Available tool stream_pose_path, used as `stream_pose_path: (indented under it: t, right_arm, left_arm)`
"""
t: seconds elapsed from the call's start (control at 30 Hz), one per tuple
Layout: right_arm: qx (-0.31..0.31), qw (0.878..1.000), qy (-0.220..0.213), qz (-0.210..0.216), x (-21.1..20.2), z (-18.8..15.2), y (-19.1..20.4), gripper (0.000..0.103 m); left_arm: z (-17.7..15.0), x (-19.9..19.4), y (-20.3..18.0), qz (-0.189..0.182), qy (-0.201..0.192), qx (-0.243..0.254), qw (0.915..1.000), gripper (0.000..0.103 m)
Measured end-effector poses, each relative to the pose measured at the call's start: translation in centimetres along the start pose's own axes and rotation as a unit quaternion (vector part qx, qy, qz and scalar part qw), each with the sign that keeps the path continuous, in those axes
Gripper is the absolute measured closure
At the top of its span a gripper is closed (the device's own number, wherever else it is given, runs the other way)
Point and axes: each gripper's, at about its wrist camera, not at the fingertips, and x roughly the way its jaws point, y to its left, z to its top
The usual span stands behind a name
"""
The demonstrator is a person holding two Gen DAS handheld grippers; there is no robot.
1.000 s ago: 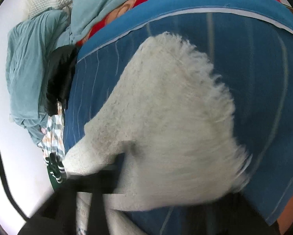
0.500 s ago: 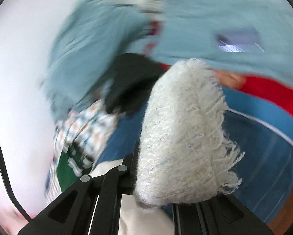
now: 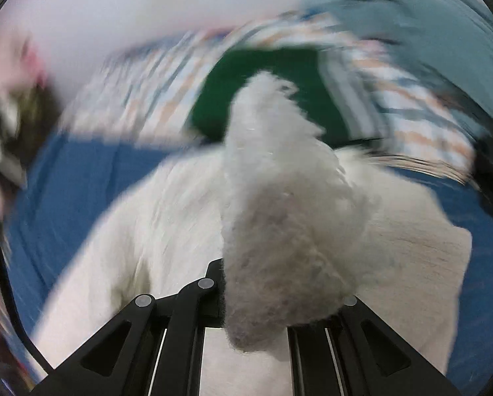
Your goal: Fold large clothes
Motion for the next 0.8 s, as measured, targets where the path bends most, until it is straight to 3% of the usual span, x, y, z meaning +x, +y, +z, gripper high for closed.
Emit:
stream_pose_path:
  t: [0.07,0.13,0.17,0.2,0.23,0.3,0.33,0.37,0.47,0.5,0.53,0.57,0.6,0.63,0.67,0.7,0.8]
  right_arm:
    - [-0.059,0.996,0.065,-0.02,4.5,-2.3,4.2,0.093]
    - [-0.087,0.987,0.132,-0.024,8.0,-3.5,6.5,0.074]
    - [-0.09,0.983,0.161,-0.004,8.9,-4.4,7.1,0.067]
    - [-0.091,0.983,0.161,0.008,8.5,-4.8,7.1,0.058]
    - [-0.093,0.983,0.156,0.017,7.8,-5.0,7.1,0.05]
    - [-0.079,0.983,0.156,0.059,5.6,-5.5,6.3,0.043]
    - [-0.065,0.983,0.157,0.074,4.4,-5.8,5.6,0.042]
    - [-0.055,0.982,0.159,0.085,3.6,-5.9,4.8,0.042]
    - [-0.018,0.981,0.17,0.093,1.7,-6.8,2.4,0.042]
    - [-0.006,0.98,0.174,0.093,1.3,-7.1,2.2,0.042]
    - [0.006,0.98,0.177,0.093,1.0,-7.1,1.7,0.042]
    - [0.02,0.979,0.181,0.088,1.1,-6.9,1.3,0.042]
    - [0.037,0.979,0.185,0.083,1.1,-7.4,0.7,0.042]
    - [0.049,0.978,0.187,0.081,1.2,-7.6,-1.0,0.042]
    - [0.072,0.976,0.188,0.081,1.5,-7.5,-1.8,0.042]
    - [0.088,0.975,0.186,0.085,1.6,-7.3,-2.0,0.042]
    - [0.142,0.969,0.17,0.11,2.7,-6.3,-2.7,0.043]
  left_arm:
    - [0.3,1.3,2.5,-0.03,0.021,-0.046,0.9983,0.001]
    - [0.2,2.4,4.2,-0.065,0.038,-0.081,0.9938,0.001]
    - [0.5,3.1,5.1,-0.089,0.047,-0.105,0.9893,0.001]
    - [1.0,3.8,5.8,-0.122,0.054,-0.132,0.9823,0.001]
    - [1.4,4.5,6.6,-0.152,0.058,-0.159,0.9738,0.001]
    - [2.8,6.3,8.1,-0.219,0.063,-0.225,0.9475,0.001]
    - [3.5,7.2,8.8,-0.232,0.068,-0.252,0.9372,0.001]
    - [4.5,8.3,9.7,-0.241,0.07,-0.29,0.9236,0.001]
    - [6.3,9.3,11.9,-0.241,0.062,-0.367,0.8961,0.004]
    - [6.0,9.0,11.8,-0.232,0.058,-0.383,0.8923,0.018]
    - [6.5,9.0,12.4,-0.215,0.052,-0.393,0.8927,0.035]
    - [7.4,8.8,13.0,-0.198,0.045,-0.393,0.8968,0.045]
    - [8.3,8.2,13.3,-0.183,0.032,-0.383,0.9046,0.067]
    - [9.0,7.5,13.3,-0.177,0.017,-0.369,0.9123,0.08]
    - [10.7,6.6,13.8,-0.16,-0.01,-0.342,0.926,0.082]
    - [12.0,5.9,14.4,-0.146,-0.033,-0.323,0.9345,0.083]
    - [15.2,2.9,14.5,-0.13,-0.088,-0.269,0.9502,0.085]
